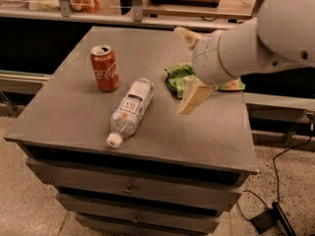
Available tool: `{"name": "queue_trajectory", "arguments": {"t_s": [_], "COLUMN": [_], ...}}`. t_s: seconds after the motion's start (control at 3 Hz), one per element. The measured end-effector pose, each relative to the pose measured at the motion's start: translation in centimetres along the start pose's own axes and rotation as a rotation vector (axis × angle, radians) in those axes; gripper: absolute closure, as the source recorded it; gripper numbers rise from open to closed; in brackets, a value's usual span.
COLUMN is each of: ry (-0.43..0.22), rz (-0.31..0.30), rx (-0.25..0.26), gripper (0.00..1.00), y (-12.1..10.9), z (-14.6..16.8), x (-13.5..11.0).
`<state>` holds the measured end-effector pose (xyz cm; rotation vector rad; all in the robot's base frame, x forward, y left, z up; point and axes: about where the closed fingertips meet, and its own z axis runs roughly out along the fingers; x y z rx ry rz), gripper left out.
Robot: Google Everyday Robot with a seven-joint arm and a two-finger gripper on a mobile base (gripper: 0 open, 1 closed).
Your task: Knock blue plastic bottle over
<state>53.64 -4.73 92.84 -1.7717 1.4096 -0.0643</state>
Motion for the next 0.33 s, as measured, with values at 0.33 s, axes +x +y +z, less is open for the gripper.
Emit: {"name": "queue_trajectory", "arguments": {"t_s": [0.33], "ry": [0.004], "rz": [0.030], "rx": [0.086], "gripper": [0.00], "y": [-2.04], "z": [-0.40], "x": [0.18]}}
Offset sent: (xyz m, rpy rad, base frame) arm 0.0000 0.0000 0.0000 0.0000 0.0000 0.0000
